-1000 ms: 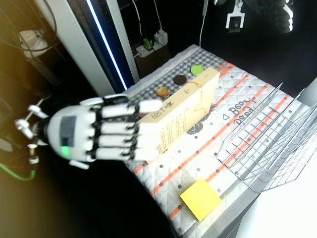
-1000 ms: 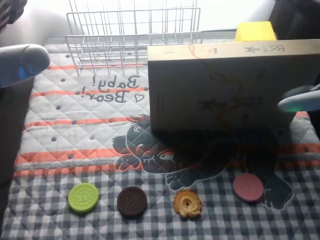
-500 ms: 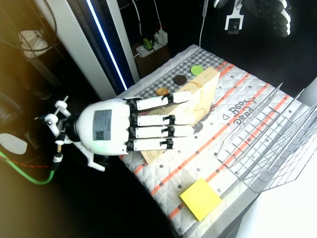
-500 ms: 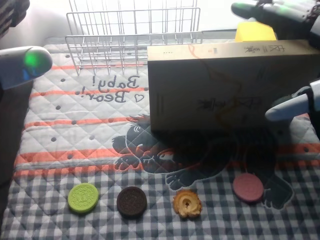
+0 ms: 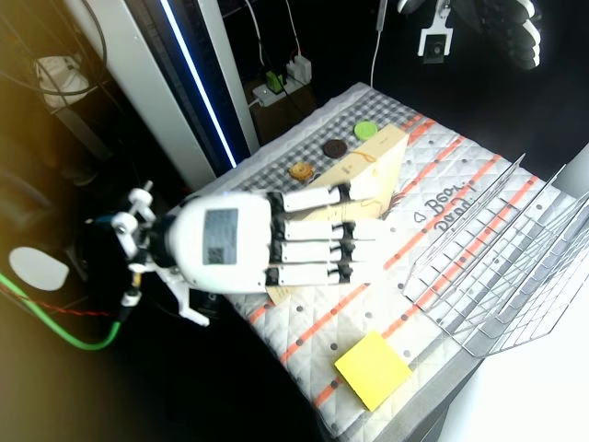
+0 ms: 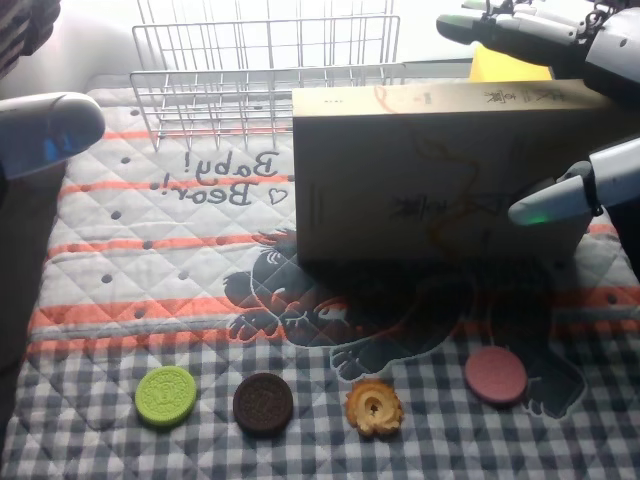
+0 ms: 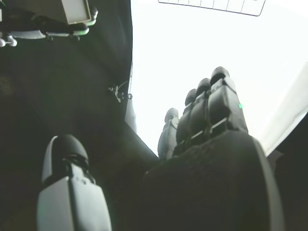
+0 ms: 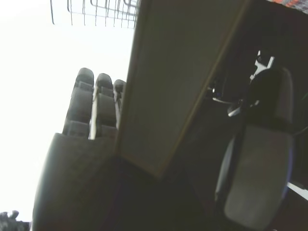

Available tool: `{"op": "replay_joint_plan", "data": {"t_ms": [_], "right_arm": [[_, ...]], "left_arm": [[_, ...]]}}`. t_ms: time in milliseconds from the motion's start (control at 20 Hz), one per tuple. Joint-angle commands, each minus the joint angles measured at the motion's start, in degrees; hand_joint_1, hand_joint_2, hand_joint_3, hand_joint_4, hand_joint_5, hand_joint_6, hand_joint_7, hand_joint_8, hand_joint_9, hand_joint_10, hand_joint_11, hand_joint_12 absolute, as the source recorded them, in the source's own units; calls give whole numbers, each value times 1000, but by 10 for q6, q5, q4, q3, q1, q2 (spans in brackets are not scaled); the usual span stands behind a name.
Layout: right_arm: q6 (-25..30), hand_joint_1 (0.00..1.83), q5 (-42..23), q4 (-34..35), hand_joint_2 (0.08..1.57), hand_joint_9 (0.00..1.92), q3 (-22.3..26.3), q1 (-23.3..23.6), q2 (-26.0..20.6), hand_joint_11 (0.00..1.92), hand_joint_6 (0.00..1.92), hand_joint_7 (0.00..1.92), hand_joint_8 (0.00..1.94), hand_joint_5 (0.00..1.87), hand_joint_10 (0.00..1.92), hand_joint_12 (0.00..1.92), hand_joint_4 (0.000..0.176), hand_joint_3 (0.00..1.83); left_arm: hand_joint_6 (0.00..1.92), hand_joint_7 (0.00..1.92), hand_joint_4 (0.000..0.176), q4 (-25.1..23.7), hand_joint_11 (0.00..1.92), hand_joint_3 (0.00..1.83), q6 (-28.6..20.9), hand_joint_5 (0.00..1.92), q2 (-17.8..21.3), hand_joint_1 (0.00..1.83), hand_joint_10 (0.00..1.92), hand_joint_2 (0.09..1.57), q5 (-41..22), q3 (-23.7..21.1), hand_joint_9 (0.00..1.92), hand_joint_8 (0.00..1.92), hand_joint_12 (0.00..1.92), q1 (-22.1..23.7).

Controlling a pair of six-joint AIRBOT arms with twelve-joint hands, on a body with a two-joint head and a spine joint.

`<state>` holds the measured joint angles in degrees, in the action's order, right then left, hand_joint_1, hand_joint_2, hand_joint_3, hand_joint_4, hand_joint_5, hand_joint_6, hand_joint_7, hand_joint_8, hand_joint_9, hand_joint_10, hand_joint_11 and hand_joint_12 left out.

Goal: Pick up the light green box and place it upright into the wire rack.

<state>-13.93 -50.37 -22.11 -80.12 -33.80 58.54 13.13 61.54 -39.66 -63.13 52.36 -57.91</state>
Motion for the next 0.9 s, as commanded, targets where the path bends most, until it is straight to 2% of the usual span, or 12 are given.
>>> {"op": "replay_joint_plan", "data": {"t_ms": [0,50,150,200,250,350,400,450,500,600,700,850], "right_arm": [[6,735,-40,14,741,0,0,5,2,0,0,0,0,0,0,0,176,0],[9,742,-38,11,732,0,0,5,4,9,0,0,0,0,0,4,160,0],[20,768,-37,6,789,144,0,3,8,108,7,182,6,199,11,86,80,5],[28,850,-37,2,832,448,0,-1,9,262,29,442,35,397,19,486,12,4],[34,942,-37,-2,889,731,0,-5,11,475,9,681,22,598,50,840,0,6],[34,1102,-37,-6,959,1016,4,-8,11,467,17,1043,37,876,83,1219,0,4],[34,1241,-37,-7,1011,1188,6,-9,11,700,569,1291,345,1037,152,1287,0,1],[34,1259,-38,-8,1039,1216,8,-11,11,748,767,1262,563,1020,180,1343,0,5],[34,1254,-38,-7,1040,1173,9,-14,11,752,660,1190,730,1110,331,1386,0,6],[34,1238,-37,-4,1062,1157,10,-22,13,738,839,1157,707,1062,253,1222,23,0],[34,1259,-37,0,1061,1223,10,-27,14,842,800,1188,749,1031,285,1221,0,0],[34,1298,-38,8,1029,1248,8,-31,14,1031,336,1216,815,1226,802,1402,0,0]], "left_arm": [[3,0,176,6,0,0,-6,19,-1,576,0,854,-74,2,0,0,0,7],[4,0,176,6,0,0,-7,23,-1,561,0,844,-74,2,0,0,0,7],[2,0,176,6,0,0,-8,21,0,583,0,838,-77,2,0,0,0,7],[0,0,176,6,0,0,-8,3,0,563,0,835,-78,2,0,0,0,7],[0,0,176,6,0,0,-8,0,0,576,0,833,-78,2,0,0,0,7],[1,0,176,7,0,0,-8,3,0,594,0,825,-78,2,0,0,0,6],[0,0,176,7,0,0,-8,0,0,596,0,824,-78,2,0,0,0,6],[4,0,176,7,0,0,-8,9,0,591,0,826,-78,2,0,0,0,6],[9,0,176,7,0,0,-8,24,0,602,0,825,-79,2,0,0,0,6],[4,0,176,7,0,0,-9,19,0,612,0,820,-81,2,0,0,0,6],[5,0,176,7,0,0,-9,24,0,591,0,824,-81,1,0,0,0,6],[5,0,176,7,0,0,-9,27,0,591,0,822,-81,2,0,0,0,6]]}}
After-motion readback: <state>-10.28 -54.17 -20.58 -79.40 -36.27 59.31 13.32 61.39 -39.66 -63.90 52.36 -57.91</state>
